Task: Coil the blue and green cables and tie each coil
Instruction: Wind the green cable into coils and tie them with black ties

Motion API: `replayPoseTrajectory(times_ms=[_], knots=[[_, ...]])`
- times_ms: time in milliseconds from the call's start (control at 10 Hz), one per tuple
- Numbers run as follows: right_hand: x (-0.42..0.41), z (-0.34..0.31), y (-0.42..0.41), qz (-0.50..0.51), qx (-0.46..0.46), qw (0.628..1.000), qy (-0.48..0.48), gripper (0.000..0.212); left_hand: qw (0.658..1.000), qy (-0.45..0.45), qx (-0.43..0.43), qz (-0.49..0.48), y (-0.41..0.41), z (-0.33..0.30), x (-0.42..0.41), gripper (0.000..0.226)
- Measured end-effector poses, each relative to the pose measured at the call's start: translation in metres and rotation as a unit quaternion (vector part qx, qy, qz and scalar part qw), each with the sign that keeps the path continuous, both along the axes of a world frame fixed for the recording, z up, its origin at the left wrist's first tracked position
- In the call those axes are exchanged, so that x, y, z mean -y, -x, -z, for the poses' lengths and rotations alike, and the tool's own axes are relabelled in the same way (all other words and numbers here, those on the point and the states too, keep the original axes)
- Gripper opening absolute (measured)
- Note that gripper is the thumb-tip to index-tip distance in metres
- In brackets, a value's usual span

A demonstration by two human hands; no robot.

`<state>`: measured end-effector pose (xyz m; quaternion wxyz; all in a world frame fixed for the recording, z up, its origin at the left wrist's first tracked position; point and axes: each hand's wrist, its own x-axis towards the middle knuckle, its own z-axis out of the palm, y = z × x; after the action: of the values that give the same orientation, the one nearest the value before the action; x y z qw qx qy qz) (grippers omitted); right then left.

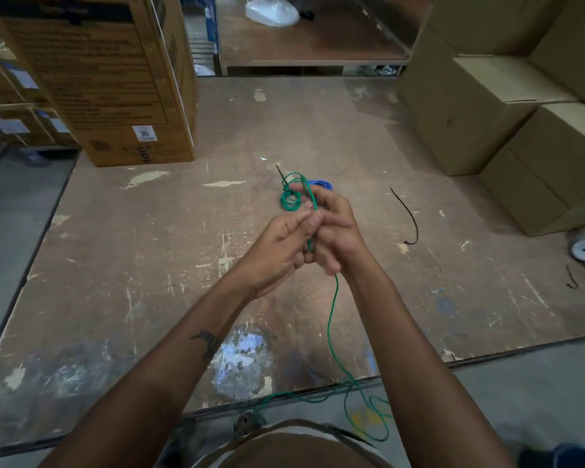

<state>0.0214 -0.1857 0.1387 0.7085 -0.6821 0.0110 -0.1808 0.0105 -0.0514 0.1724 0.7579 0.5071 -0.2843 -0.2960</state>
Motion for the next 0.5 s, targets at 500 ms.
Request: replayPoseTrajectory(times_ms=[500], knots=[[-0.008,0.033,0.041,0.008,-0.134,0.974,0.184,0.023,0.974,0.05,0.009,-0.219,-0.096,0.023,0.031,0.046]])
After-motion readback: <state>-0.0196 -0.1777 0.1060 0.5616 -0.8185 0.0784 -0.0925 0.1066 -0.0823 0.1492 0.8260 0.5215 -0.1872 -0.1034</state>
